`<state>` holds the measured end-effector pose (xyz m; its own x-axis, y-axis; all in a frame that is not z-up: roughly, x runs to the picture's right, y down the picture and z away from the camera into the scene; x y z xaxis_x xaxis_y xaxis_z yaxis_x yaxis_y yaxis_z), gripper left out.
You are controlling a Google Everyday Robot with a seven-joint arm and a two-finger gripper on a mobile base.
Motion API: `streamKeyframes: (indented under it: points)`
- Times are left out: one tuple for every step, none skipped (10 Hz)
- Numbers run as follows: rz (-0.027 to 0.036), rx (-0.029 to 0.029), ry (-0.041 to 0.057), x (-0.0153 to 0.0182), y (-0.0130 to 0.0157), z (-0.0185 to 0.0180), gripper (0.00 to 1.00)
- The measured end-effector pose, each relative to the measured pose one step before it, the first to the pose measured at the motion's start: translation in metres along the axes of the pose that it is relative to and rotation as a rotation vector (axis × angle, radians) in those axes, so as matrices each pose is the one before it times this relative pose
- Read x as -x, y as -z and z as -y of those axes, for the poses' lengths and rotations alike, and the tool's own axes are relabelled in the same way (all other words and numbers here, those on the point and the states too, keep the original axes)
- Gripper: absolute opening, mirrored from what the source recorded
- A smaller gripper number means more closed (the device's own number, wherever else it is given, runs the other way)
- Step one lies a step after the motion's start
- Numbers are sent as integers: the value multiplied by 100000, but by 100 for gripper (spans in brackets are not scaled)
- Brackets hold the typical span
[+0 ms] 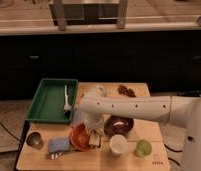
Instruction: Wipe red bowl with eraser
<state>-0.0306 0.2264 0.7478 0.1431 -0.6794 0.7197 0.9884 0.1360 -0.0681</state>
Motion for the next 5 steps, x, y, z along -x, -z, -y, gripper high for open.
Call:
streamKeyframes:
  points:
    - [-568,515,169,-606,210,502,0]
    - [-414,281,1120,-471,169,1103,0]
    - [-170,426,1298,-251,8,984,0]
    - [-170,420,1766,-245,77,1266,0]
    - [29,717,2545,-189,-22,1249,0]
